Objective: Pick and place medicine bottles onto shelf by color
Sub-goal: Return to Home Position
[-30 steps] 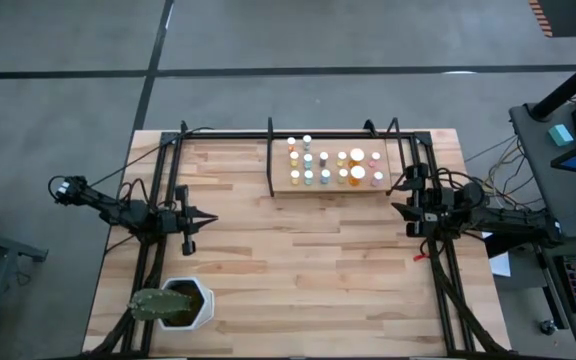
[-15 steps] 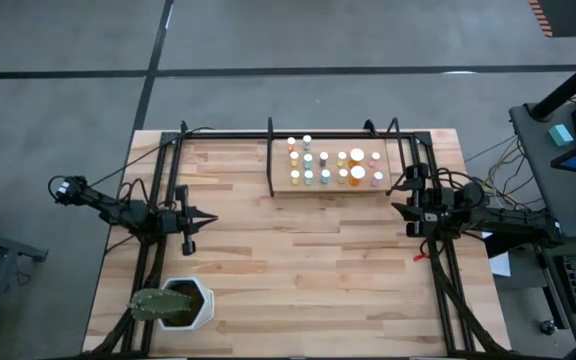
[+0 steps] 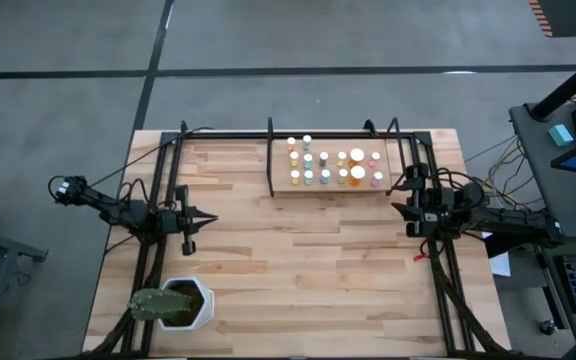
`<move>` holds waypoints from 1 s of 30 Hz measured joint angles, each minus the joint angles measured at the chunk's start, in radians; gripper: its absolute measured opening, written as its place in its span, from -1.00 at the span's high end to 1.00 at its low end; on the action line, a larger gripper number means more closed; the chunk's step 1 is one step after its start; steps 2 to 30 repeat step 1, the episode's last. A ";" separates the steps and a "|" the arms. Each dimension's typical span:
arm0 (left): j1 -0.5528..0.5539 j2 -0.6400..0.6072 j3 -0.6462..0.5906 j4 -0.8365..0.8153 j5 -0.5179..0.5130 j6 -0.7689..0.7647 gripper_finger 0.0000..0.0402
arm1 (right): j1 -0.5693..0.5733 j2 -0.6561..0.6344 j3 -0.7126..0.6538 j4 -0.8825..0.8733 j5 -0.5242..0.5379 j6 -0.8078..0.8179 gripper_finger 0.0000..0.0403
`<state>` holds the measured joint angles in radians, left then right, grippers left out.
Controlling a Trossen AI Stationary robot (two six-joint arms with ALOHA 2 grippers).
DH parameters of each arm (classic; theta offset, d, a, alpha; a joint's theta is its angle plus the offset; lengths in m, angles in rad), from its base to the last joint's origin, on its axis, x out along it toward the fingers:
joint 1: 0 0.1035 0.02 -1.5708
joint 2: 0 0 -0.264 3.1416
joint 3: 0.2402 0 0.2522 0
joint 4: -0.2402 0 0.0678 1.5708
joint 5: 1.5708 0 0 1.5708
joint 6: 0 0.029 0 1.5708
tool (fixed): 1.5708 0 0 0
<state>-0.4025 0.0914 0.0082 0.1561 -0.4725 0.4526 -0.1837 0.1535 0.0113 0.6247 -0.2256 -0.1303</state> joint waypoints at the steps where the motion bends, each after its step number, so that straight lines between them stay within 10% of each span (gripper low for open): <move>1: 0.000 0.000 0.000 0.000 0.000 0.000 1.00 | 0.000 0.000 0.000 0.000 0.000 0.000 0.12; 30: 0.000 0.000 0.000 0.000 0.000 0.000 1.00 | 0.000 0.000 0.000 0.000 0.000 0.000 0.12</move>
